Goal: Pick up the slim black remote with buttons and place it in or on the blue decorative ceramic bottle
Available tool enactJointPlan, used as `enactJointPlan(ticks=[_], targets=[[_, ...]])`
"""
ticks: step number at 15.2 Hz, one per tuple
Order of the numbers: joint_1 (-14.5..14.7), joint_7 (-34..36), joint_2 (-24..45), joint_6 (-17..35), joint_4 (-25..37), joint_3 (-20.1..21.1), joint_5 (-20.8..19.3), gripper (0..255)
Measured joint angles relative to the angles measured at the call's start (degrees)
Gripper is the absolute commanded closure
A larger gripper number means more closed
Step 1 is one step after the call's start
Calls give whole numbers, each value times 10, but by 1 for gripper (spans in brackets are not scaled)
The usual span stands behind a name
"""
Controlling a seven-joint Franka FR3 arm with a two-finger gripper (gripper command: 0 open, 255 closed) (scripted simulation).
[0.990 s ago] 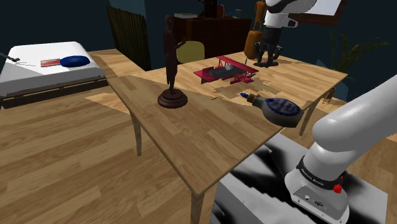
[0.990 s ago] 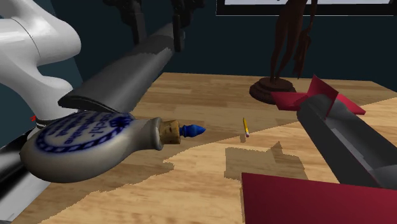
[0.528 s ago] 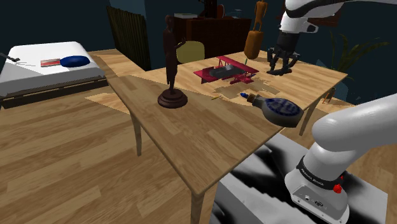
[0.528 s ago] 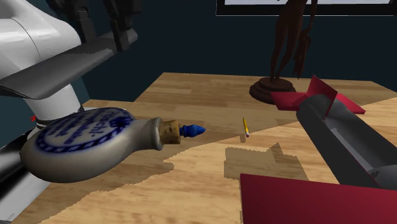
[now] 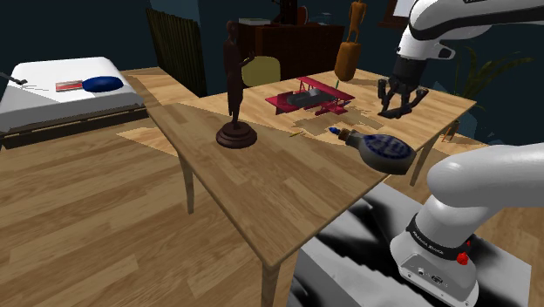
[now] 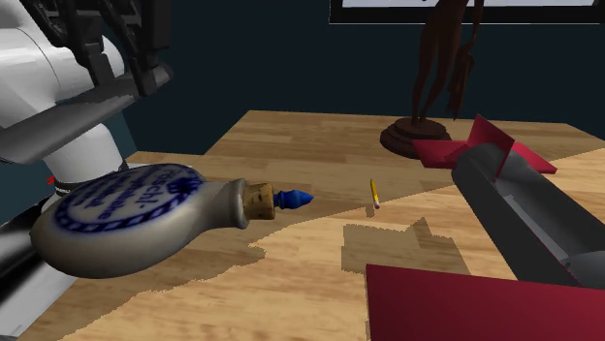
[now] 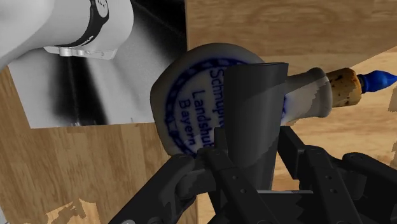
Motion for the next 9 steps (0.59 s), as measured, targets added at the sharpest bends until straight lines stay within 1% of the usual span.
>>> enactJointPlan(ticks=[6, 9], targets=[[-2, 0, 0, 44, -44, -3, -3, 255], [-2, 0, 1, 53, -52, -4, -4, 255]])
